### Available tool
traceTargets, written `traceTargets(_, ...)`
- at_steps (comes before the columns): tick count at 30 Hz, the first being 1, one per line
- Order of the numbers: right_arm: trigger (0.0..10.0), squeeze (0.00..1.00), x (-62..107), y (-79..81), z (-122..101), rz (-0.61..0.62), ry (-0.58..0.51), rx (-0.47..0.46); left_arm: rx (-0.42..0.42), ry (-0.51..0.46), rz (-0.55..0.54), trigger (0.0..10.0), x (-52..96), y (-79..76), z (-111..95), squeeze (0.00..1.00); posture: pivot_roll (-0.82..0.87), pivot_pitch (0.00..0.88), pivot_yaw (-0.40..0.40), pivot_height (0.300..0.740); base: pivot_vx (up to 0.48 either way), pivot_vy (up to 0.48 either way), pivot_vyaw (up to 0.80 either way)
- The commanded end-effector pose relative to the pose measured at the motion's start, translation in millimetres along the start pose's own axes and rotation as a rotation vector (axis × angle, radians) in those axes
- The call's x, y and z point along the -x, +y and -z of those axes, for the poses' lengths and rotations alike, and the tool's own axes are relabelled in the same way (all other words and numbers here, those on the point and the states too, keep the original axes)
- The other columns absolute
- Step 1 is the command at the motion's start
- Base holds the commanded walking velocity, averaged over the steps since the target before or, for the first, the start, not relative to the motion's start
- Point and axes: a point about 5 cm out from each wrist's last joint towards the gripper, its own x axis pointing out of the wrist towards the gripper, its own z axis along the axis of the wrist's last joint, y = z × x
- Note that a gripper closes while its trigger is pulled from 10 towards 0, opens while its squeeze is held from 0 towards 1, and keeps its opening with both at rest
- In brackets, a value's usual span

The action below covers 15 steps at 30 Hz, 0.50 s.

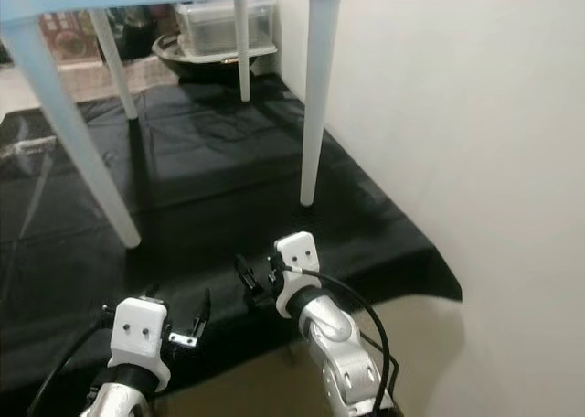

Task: Building children table

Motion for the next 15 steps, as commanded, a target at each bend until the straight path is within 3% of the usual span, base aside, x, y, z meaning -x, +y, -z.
traceTargets(1, 10.0, 0.0, 0.1, 0.2, 5.3, -0.003, 0.022, -0.012, -0.005, 0.013, 0.0, 10.0, 0.7, 0.6, 4.5, 0.0, -0.02, 0.0, 0.006, 0.74, -0.319, 0.0, 0.0)
traceTargets(15, 10.0, 0.0, 0.8, 3.2, 5.1, -0.027, 0.003, -0.026, -0.013, 0.027, 0.004, 10.0, 1.1, -0.1, 8.5, 0.0, -0.02, 0.0, 0.01, 0.74, -0.329, 0.0, 0.0)
